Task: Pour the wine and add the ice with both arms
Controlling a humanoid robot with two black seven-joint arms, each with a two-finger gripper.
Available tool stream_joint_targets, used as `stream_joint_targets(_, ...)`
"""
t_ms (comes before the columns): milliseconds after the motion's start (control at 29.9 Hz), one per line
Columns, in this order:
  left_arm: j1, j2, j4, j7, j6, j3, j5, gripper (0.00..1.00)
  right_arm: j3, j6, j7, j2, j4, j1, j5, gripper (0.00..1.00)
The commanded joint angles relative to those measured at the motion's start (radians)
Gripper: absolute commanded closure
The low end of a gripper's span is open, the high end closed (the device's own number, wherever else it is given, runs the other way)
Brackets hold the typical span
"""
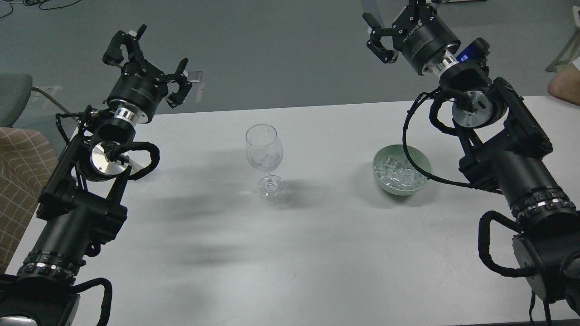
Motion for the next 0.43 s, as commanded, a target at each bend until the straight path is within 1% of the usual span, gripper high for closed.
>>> stream_joint_targets(0, -0.05, -0.03, 0.009, -0.001, 0.001, 0.017, 0.0, 0.02, 0.0, 0.0, 0.002, 0.0, -0.016, 0.041, -0.001, 0.0)
stream_joint_targets(201, -0.087, -0.035, 0.052, -0.004, 0.0, 0.02, 0.019, 0.02, -0.008, 0.0, 0.005, 0.0, -0.028, 0.055, 0.001, 0.0)
stream_joint_targets(401, -0.089, -0.036, 0.052, -0.006, 0.0, 0.02, 0.066, 0.02, -0.012, 0.001, 0.01, 0.0, -0.024, 0.055, 0.003, 0.0)
